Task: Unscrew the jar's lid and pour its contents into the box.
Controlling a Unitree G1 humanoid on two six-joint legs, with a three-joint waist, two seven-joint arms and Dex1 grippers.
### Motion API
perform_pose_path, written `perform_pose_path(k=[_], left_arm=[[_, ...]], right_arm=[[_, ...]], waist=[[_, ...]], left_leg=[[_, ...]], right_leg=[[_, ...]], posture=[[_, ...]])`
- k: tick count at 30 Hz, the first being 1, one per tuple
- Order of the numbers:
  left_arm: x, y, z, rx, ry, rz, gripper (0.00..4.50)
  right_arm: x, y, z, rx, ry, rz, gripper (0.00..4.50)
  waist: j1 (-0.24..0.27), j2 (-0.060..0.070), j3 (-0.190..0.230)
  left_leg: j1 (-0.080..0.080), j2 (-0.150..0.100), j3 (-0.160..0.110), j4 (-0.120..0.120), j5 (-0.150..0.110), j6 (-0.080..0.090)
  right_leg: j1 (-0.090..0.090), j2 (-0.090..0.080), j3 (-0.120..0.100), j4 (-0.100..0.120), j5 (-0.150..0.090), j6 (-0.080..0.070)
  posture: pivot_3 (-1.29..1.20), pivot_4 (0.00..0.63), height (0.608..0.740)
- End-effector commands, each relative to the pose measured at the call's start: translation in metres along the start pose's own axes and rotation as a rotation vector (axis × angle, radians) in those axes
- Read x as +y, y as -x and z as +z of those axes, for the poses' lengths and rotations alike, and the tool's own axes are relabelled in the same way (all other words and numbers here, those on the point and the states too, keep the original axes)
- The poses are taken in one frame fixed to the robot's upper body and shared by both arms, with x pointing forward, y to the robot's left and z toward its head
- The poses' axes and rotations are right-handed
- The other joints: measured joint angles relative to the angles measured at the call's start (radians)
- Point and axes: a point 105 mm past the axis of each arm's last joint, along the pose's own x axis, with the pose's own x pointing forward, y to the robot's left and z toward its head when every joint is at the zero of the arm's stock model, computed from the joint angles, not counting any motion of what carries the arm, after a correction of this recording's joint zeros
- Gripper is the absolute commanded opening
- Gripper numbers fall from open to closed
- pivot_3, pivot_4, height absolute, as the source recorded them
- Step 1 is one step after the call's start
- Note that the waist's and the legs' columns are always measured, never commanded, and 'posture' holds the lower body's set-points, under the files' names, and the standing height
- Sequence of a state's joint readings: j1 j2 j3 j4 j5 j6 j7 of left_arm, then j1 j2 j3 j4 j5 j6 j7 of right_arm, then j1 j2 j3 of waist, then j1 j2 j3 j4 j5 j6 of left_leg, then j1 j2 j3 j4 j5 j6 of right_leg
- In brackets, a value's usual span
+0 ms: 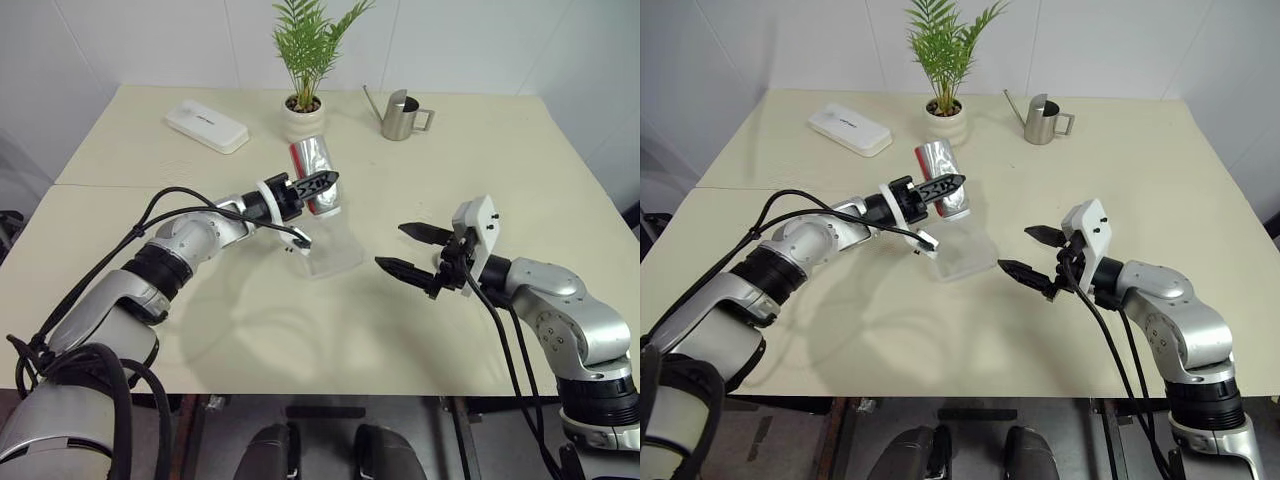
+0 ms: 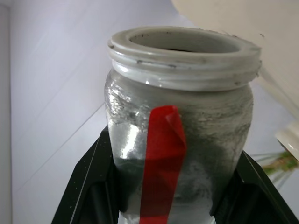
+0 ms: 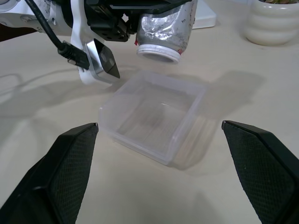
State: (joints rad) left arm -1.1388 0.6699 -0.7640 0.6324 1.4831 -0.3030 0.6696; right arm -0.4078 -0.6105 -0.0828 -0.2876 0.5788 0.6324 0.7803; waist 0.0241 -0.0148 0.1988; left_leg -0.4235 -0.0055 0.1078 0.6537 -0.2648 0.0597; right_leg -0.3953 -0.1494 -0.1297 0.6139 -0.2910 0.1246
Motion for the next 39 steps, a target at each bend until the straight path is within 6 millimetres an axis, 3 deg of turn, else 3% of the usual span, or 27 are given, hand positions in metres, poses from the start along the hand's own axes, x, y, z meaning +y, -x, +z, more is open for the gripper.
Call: perform_pose_path(k=[1,3,7,15,19,22,27,29,36,39], left_arm=[[0.014,-0.002,-0.003,0.001,0.002,0.056,1.93],[0.010,0.000,-0.006,0.039,0.158,0.022,1.93],[-0.007,0.012,-0.020,0.167,0.676,-0.075,1.93],[-0.018,0.044,-0.042,0.270,1.857,-0.055,1.93],[-0.024,0.057,-0.052,0.304,2.242,0.024,1.93],[-0.025,0.062,-0.037,0.276,2.409,-0.022,1.93],[-0.034,0.064,-0.011,0.300,2.517,-0.173,1.93],[-0.033,0.062,-0.008,0.301,2.480,-0.201,1.93],[-0.039,0.051,-0.013,0.400,2.138,-0.280,1.93],[-0.035,0.046,-0.025,0.427,1.700,-0.301,1.93]], right_arm=[[0.002,0.001,0.013,-0.054,0.030,0.000,4.46],[0.002,0.000,0.013,-0.055,0.028,0.002,4.46],[0.002,0.000,0.012,-0.056,0.025,0.005,4.46],[0.000,0.002,0.011,-0.046,0.022,0.008,4.46],[-0.001,0.003,0.011,-0.042,0.023,0.010,4.46],[-0.001,0.002,0.011,-0.040,0.023,0.012,4.46],[-0.003,0.001,0.011,-0.040,0.029,0.009,4.46],[-0.003,0.001,0.012,-0.041,0.038,0.008,4.46],[-0.006,0.001,0.011,-0.052,0.055,-0.002,4.46],[-0.006,0.001,0.009,-0.049,0.052,-0.005,4.46]], waist=[[0.000,0.000,0.000],[0.003,0.000,0.000],[-0.001,0.000,0.000],[-0.016,0.000,0.000],[-0.023,0.000,0.000],[-0.024,0.000,0.000],[-0.024,0.000,0.000],[-0.023,0.000,0.000],[-0.023,-0.001,0.000],[-0.023,-0.001,0.000]], left_leg=[[0.000,0.000,0.000,0.000,0.000,0.000],[0.000,0.000,0.000,0.001,0.000,0.000],[0.000,0.000,-0.001,0.004,0.000,0.000],[0.000,0.001,-0.002,0.010,0.000,0.000],[0.001,0.001,-0.003,0.012,0.000,0.000],[0.002,0.000,-0.003,0.011,0.000,0.000],[0.002,0.000,-0.002,0.011,0.000,0.000],[0.002,0.000,-0.003,0.011,0.000,0.000],[0.002,0.000,-0.002,0.010,0.000,0.000],[0.002,0.000,-0.002,0.009,0.000,-0.001]], right_leg=[[0.000,0.000,0.000,0.000,0.000,0.000],[0.000,0.000,0.000,0.001,0.000,0.000],[0.000,-0.002,0.000,0.003,0.000,0.000],[0.002,-0.001,-0.001,0.007,0.000,0.000],[0.004,0.000,-0.001,0.008,0.000,0.000],[0.004,0.000,-0.001,0.008,0.000,0.000],[0.004,0.000,0.000,0.008,0.000,0.000],[0.004,0.000,0.000,0.008,0.000,0.000],[0.003,0.000,0.000,0.008,0.000,0.000],[0.003,0.000,0.000,0.007,0.000,0.000]], posture=[[0.00,0.150,0.740],[0.00,0.150,0.740],[0.00,0.150,0.740],[0.00,0.150,0.740],[0.00,0.150,0.740],[0.00,0.150,0.740],[0.00,0.150,0.740],[0.00,0.150,0.740],[0.00,0.150,0.740],[0.00,0.150,0.740]])
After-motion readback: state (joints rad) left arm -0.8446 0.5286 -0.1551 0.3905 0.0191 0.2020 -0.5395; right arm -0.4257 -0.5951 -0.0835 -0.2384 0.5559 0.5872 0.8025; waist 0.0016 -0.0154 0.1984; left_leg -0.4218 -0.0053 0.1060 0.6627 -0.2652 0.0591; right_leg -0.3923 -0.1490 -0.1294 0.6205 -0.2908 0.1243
